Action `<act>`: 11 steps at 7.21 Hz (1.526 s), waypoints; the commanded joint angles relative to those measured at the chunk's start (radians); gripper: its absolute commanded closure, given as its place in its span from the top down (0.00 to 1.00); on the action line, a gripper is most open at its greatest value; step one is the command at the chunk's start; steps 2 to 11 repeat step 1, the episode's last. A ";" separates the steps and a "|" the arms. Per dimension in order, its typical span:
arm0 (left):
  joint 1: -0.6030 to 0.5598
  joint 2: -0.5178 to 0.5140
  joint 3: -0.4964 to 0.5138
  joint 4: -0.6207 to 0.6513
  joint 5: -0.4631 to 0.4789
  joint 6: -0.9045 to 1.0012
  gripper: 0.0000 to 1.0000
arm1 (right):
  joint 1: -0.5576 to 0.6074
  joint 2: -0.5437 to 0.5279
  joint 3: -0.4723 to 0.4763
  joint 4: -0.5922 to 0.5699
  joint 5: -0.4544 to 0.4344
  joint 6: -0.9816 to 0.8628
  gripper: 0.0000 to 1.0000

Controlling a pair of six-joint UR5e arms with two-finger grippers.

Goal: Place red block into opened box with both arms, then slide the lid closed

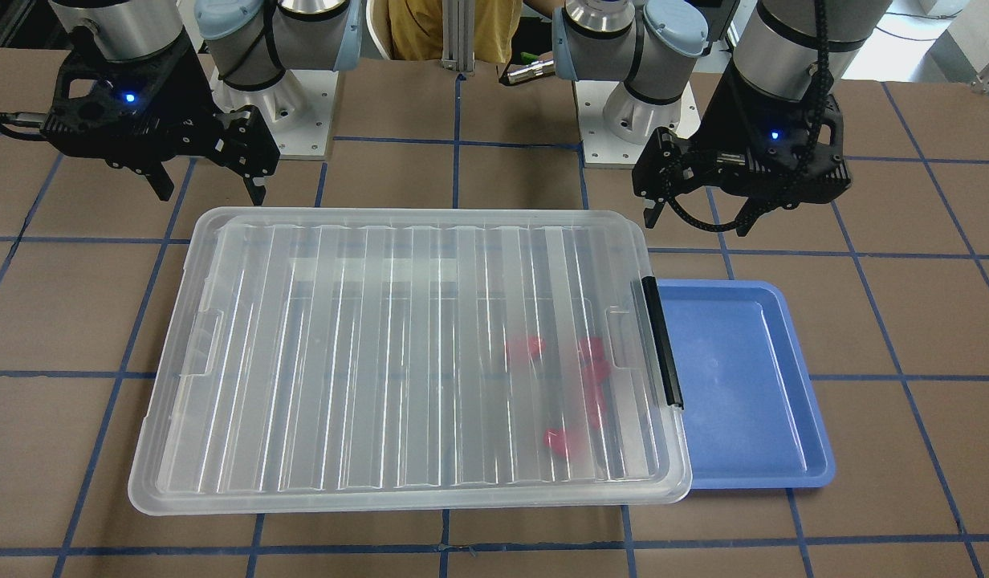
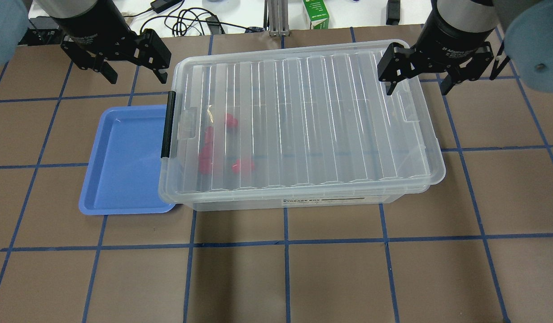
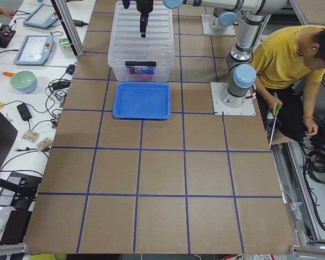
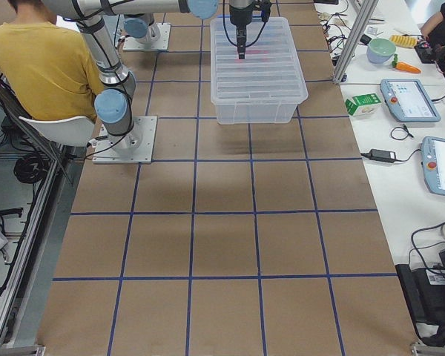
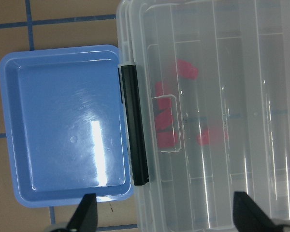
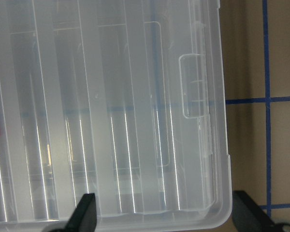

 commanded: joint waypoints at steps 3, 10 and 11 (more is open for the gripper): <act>0.003 0.001 -0.001 0.000 0.000 0.001 1.00 | 0.000 0.000 0.000 0.001 -0.002 0.000 1.00; 0.003 0.001 -0.001 0.000 0.000 0.001 1.00 | 0.000 0.000 0.000 0.001 -0.002 0.000 1.00; 0.003 0.001 -0.001 0.000 0.000 0.001 1.00 | 0.000 0.000 0.000 0.001 -0.002 0.000 1.00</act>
